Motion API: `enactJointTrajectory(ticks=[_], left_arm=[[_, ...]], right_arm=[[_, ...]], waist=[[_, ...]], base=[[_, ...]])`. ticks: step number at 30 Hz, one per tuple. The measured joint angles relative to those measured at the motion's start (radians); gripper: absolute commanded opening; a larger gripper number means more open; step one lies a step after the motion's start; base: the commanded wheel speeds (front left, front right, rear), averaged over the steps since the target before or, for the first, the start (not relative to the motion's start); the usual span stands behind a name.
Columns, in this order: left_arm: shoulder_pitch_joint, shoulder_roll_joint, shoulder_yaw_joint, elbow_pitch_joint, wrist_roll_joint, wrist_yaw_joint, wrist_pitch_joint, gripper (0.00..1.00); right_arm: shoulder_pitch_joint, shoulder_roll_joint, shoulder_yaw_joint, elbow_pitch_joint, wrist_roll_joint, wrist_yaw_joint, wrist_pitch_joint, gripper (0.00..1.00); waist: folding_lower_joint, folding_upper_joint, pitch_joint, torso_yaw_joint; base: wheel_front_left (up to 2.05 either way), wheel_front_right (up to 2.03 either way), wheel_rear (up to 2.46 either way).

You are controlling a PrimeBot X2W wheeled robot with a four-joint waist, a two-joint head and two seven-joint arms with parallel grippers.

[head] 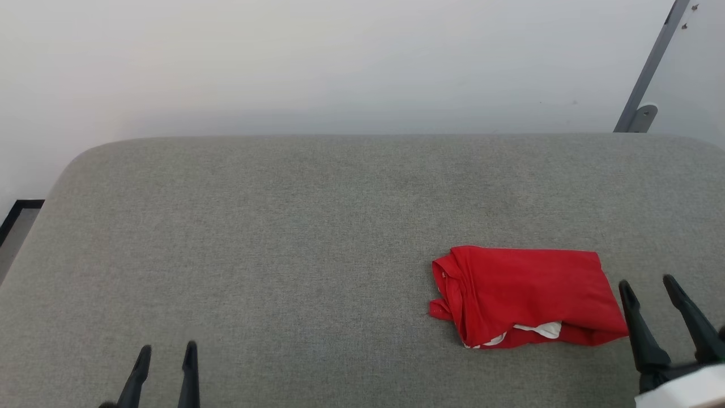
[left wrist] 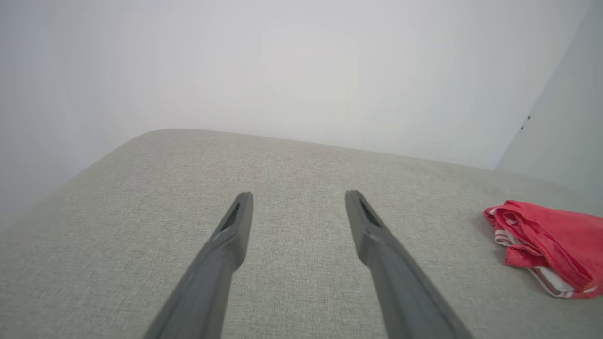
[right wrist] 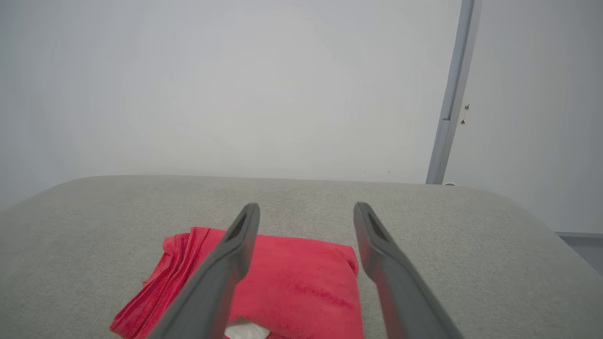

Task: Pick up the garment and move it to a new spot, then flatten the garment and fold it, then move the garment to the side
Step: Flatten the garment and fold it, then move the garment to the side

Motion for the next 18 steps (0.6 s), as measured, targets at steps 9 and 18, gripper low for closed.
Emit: enactJointTrajectory(ticks=[9,18], left_arm=[[0.058,-0.018,0.024,-0.052,0.027,0.000,0.000,1.00],[0.044,-0.025,0.008,-0.055,0.029,0.000,0.000,1.00]], right_arm=[[0.082,0.037,-0.065,-0.073,-0.011,0.000,0.040,1.00],[0.070,0.034,-0.054,-0.084,-0.010,0.000,0.092,1.00]], waist=[[0.0000,0.0000,0.003,-0.001],[0.0000,0.0000,0.014,-0.003]], base=[[0.00,0.00,0.00],[0.00,0.00,0.00]])
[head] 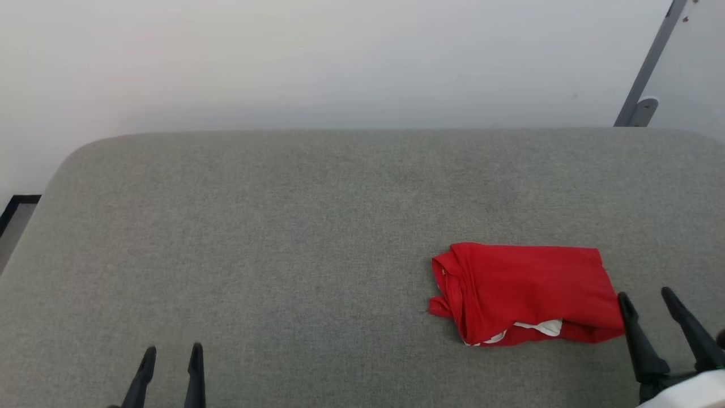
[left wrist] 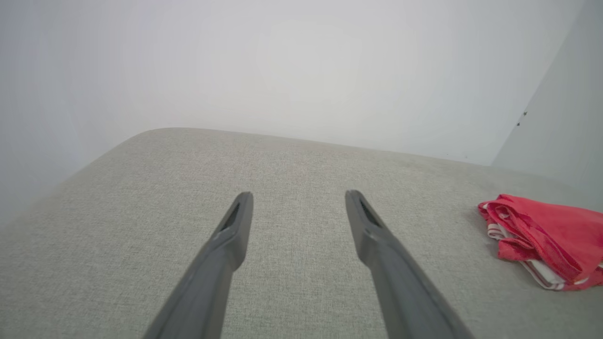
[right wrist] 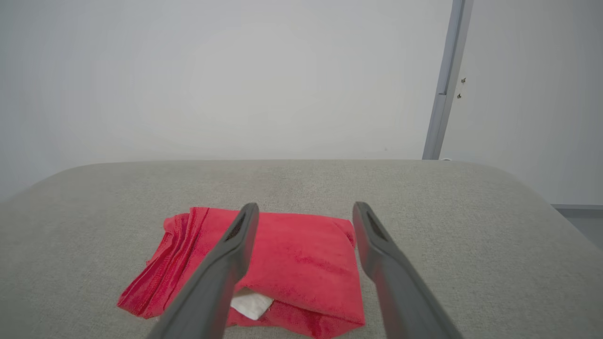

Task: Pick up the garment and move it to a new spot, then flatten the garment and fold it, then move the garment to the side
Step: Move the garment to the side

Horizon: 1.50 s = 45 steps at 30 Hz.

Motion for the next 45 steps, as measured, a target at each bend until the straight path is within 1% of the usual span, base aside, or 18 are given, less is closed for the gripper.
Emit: enactJointTrajectory(ticks=[2,4,8,11,14,16,18,20,22,25,28,33,34,35,36,40,45], left_arm=[[-0.015,0.001,-0.004,0.003,0.006,0.000,0.000,1.00],[-0.033,0.007,-0.019,0.009,0.007,0.000,0.000,1.00],[-0.101,0.030,-0.057,0.017,0.018,0.000,0.000,1.00],[-0.174,0.047,-0.076,0.024,0.018,0.000,0.000,1.00],[-0.232,0.054,-0.088,0.029,0.018,0.000,0.000,1.00],[-0.265,0.056,-0.100,0.035,0.023,0.000,0.000,1.00],[-0.292,0.056,-0.110,0.043,0.030,0.000,0.000,1.00],[-0.321,0.051,-0.118,0.047,0.032,0.000,0.000,1.00],[-0.343,0.044,-0.128,0.050,0.036,0.000,0.000,1.00],[-0.370,0.034,-0.135,0.058,0.039,0.000,0.000,1.00],[-0.399,0.026,-0.142,0.063,0.042,0.000,0.000,1.00],[-0.438,0.021,-0.152,0.068,0.042,0.000,0.000,1.00],[-0.444,0.020,-0.153,0.069,0.042,0.000,0.000,1.00],[-0.446,0.021,-0.154,0.071,0.042,0.000,0.000,1.00],[-0.448,0.021,-0.156,0.073,0.042,0.000,0.000,1.00],[-0.464,0.028,-0.153,0.075,0.045,0.000,0.000,1.00],[-0.464,0.046,-0.153,0.079,0.048,0.000,0.000,1.00]], right_arm=[[-0.015,-0.016,0.016,0.008,0.002,0.000,0.030,1.00],[-0.044,-0.047,0.037,0.009,0.005,0.000,0.060,1.00],[-0.125,-0.141,0.070,0.023,0.030,0.000,0.160,1.00],[-0.188,-0.223,0.104,0.052,0.068,0.000,0.277,1.00],[-0.236,-0.313,0.171,0.068,0.141,0.000,0.436,1.00],[-0.267,-0.360,0.203,0.068,0.213,0.000,0.544,1.00],[-0.291,-0.400,0.215,0.064,0.278,0.000,0.620,1.00],[-0.321,-0.435,0.222,0.060,0.320,0.000,0.683,1.00],[-0.354,-0.446,0.221,0.059,0.353,0.000,0.708,1.00],[-0.396,-0.444,0.232,0.079,0.396,0.000,0.763,1.00],[-0.423,-0.445,0.269,0.092,0.416,0.000,0.807,1.00],[-0.466,-0.455,0.299,0.107,0.434,0.000,0.842,1.00],[-0.472,-0.458,0.306,0.106,0.436,0.000,0.844,0.85],[-0.476,-0.461,0.310,0.106,0.440,0.000,0.847,0.35],[-0.481,-0.466,0.316,0.105,0.447,0.000,0.850,0.00],[-0.491,-0.461,0.330,0.104,0.465,0.005,0.845,0.00],[-0.492,-0.439,0.318,0.121,0.468,0.006,0.777,0.00]], waist=[[0.0000,0.0000,0.006,0.002],[0.0000,0.0000,0.016,0.003],[0.0000,0.0000,0.059,0.005],[0.0000,0.0000,0.105,0.006],[0.0000,0.0000,0.156,0.008],[0.0000,-0.0001,0.190,0.009],[0.0000,-0.0001,0.223,0.011],[0.0000,0.0000,0.253,0.015],[0.0000,0.0000,0.283,0.020],[0.0000,-0.0001,0.326,0.029],[0.0000,-0.0001,0.365,0.040],[0.0000,0.0000,0.419,0.058],[0.0000,0.0000,0.427,0.061],[0.0001,0.0000,0.434,0.064],[0.0000,0.0000,0.439,0.066],[0.0000,0.0000,0.444,0.060],[0.0000,0.0000,0.435,0.027]], base=[[0.00,0.00,0.00],[0.00,0.00,0.00],[0.00,0.00,0.00],[0.00,0.00,0.00],[0.00,0.00,0.00],[0.00,0.00,0.00],[0.00,0.00,0.00],[0.00,0.00,0.00],[0.00,0.00,0.00],[0.00,0.00,0.00],[0.00,0.00,0.00],[0.00,0.00,0.00],[0.00,0.00,0.00],[0.00,0.00,0.00],[0.00,0.00,0.00],[0.00,0.00,0.00],[0.00,0.00,0.00]])
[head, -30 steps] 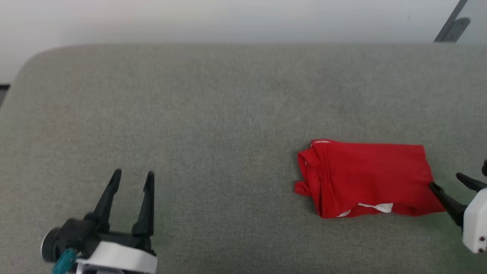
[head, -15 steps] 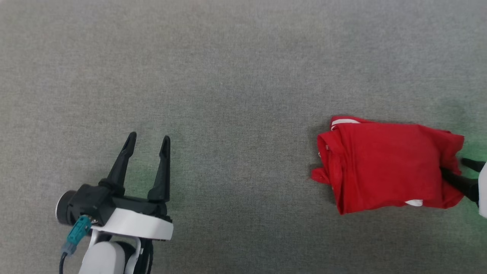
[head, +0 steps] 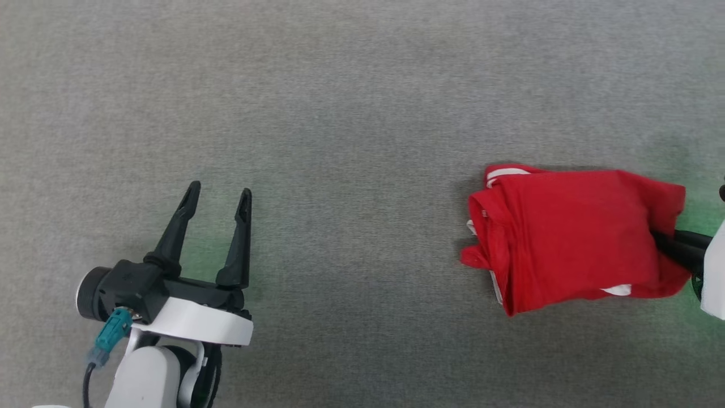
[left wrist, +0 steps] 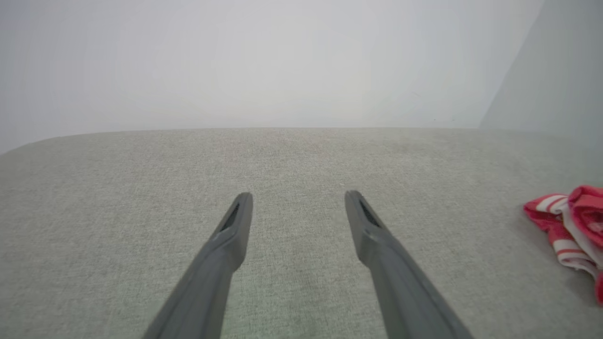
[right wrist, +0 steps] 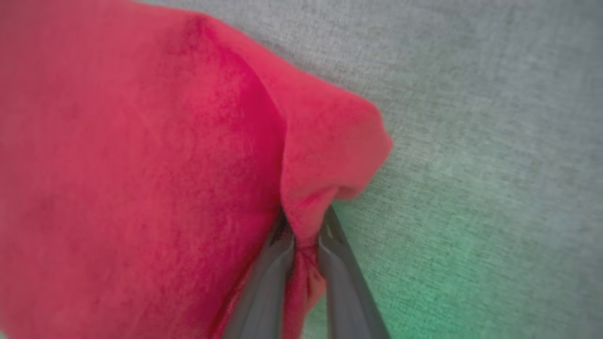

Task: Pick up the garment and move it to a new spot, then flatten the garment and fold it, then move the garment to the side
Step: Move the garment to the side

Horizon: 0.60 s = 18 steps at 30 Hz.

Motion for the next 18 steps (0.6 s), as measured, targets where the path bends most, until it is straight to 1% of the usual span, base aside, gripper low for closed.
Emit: enactJointTrajectory(ticks=[4,8,10,15,18], left_arm=[[-0.005,0.020,-0.009,-0.003,0.001,0.000,0.000,1.00],[-0.059,0.045,-0.040,-0.019,0.001,0.000,0.000,1.00],[-0.098,0.056,-0.057,-0.025,-0.003,0.000,0.000,1.00],[-0.230,0.110,-0.128,-0.024,-0.003,0.000,0.000,1.00],[-0.327,0.140,-0.164,-0.020,0.000,0.000,0.000,1.00]], right_arm=[[0.002,0.002,-0.034,0.018,0.006,0.002,-0.058,0.00],[0.004,-0.056,-0.098,0.052,-0.004,-0.005,-0.120,0.00],[0.001,-0.078,-0.126,0.066,-0.006,-0.006,-0.147,0.00],[-0.056,-0.126,-0.185,0.146,-0.027,-0.006,-0.208,0.00],[-0.120,-0.134,-0.221,0.221,-0.051,-0.006,-0.264,0.00]], waist=[[0.0000,-0.0001,-0.004,-0.042],[0.0000,-0.0001,0.011,-0.090],[0.0000,0.0000,0.032,-0.108],[0.0000,0.0000,0.101,-0.156],[0.0000,-0.0001,0.147,-0.183]], base=[[0.00,0.00,0.00],[0.00,0.00,0.00],[0.00,0.00,0.00],[0.00,0.00,0.00],[0.00,0.00,0.00]])
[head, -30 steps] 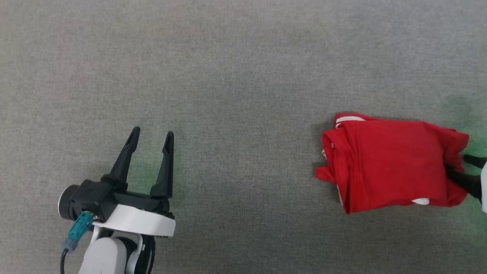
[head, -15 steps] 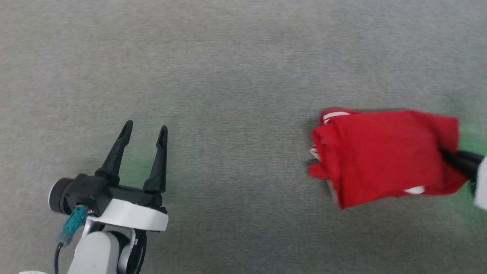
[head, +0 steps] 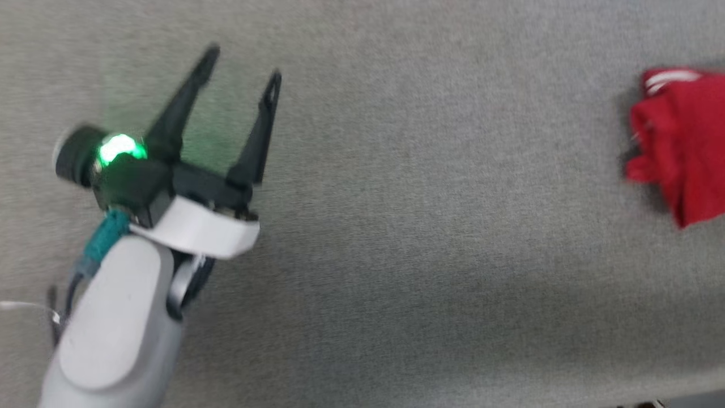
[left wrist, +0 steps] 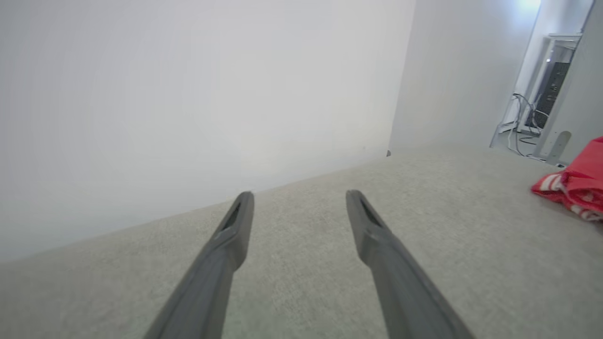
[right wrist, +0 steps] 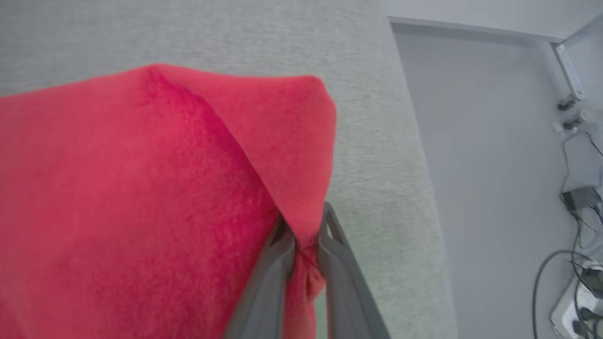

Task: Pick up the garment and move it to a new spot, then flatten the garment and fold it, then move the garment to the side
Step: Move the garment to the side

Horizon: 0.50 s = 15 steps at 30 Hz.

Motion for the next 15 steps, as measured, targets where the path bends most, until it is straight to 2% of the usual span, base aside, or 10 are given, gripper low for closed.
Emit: enactJointTrajectory(ticks=[8,9,15], left_arm=[[-0.219,0.057,-0.081,0.004,-0.006,0.000,0.000,1.00],[-0.219,0.057,-0.081,0.004,-0.006,0.000,0.000,1.00],[-0.322,0.083,-0.095,0.016,-0.012,0.000,0.000,1.00]], right_arm=[[-0.181,0.005,-0.018,0.219,-0.071,0.000,-0.114,0.00],[-0.181,0.005,-0.018,0.219,-0.071,0.000,-0.114,0.00],[-0.317,0.030,-0.016,0.395,-0.128,0.000,-0.198,0.00]], waist=[[0.0000,0.0000,0.116,-0.055],[0.0000,0.0000,0.116,-0.055],[-0.0001,0.0000,0.175,-0.074]], base=[[0.00,0.00,0.00],[0.00,0.00,0.00],[0.00,0.00,0.00]])
